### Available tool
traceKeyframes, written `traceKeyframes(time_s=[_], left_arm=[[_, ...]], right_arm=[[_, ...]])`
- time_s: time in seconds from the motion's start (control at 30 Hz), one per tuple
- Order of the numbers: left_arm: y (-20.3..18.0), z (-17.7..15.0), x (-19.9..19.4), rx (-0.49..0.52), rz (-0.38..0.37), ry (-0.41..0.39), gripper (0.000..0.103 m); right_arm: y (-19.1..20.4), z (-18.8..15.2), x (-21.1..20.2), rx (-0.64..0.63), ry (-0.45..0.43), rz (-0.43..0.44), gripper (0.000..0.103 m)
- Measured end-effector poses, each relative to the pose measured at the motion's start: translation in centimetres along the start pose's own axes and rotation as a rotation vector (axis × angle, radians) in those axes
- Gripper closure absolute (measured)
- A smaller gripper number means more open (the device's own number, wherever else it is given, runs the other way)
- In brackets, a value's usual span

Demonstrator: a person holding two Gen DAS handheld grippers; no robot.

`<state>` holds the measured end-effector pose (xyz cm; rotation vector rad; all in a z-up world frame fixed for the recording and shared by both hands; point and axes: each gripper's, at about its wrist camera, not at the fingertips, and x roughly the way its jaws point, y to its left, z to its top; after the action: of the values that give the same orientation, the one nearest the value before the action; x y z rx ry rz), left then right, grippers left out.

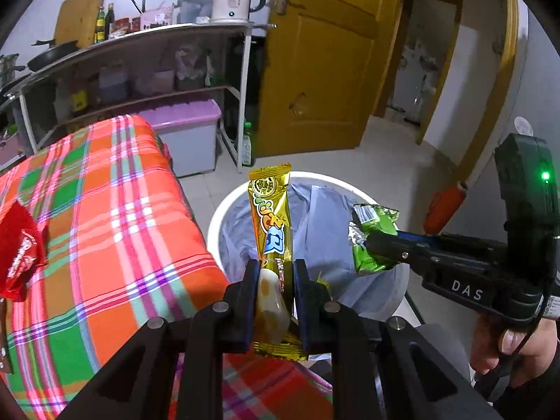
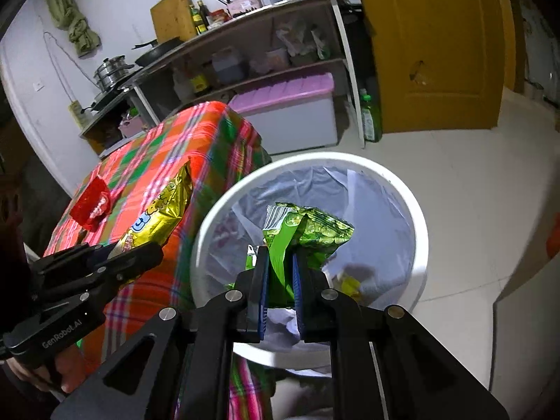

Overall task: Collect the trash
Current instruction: 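Open both tools over the bin to drop the green bag and gold wrapper, then move both tools back over the table toward the red wrapper and brown bar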

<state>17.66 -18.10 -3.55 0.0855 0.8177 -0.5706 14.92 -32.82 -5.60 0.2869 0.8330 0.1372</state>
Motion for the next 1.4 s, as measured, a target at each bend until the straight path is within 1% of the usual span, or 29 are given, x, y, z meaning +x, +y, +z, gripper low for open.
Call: traceKeyframes(time_s=[0.2, 0.33, 0.4, 0.47, 0.53, 0.57, 0.7, 0.87, 1.03, 1.4], left_arm=[[-0.6, 0.4, 2.3, 0.002, -0.025, 0.053, 0.084], [-0.6, 0.6, 3.9, -0.023, -0.043, 0.109, 0.083], [-0.4, 0.6, 4.6, -0.037, -0.058, 0.133, 0.083], [-0.1, 0.6, 5.0, -0.056, -0.075, 0.15, 0.08], [0.0, 0.6, 5.2, -0.062, -0.077, 0.149, 0.077], [0.1, 0.7, 5.1, -0.065, -0.08, 0.147, 0.074], [0.4, 0.8, 4.9, -0.073, -0.085, 0.133, 0.069], [0.5, 0.7, 3.6, -0.075, -0.084, 0.108, 0.069], [0.9, 0.6, 1.2, -0.083, -0.067, 0.051, 0.069], [1.3, -0.4, -5.1, -0.066, -0.016, -0.083, 0.069]], right_arm=[[-1.0, -0.3, 1.0, 0.018, 0.037, -0.014, 0.089], [-1.4, -0.3, 2.0, 0.028, 0.062, -0.021, 0.085], [-1.6, -0.3, 2.3, 0.036, 0.071, -0.026, 0.079], [-1.9, -0.3, 2.5, 0.046, 0.073, -0.025, 0.059], [-2.1, -0.4, 2.5, 0.052, 0.073, -0.025, 0.057], [-2.1, -0.4, 2.5, 0.052, 0.072, -0.028, 0.057], [-2.2, -0.3, 2.1, 0.046, 0.062, -0.034, 0.057], [-2.2, -0.1, 1.1, 0.043, 0.037, -0.038, 0.057], [-1.5, 0.1, -0.4, 0.029, 0.001, -0.03, 0.057], [2.9, 0.3, -4.6, -0.056, -0.089, 0.015, 0.057]])
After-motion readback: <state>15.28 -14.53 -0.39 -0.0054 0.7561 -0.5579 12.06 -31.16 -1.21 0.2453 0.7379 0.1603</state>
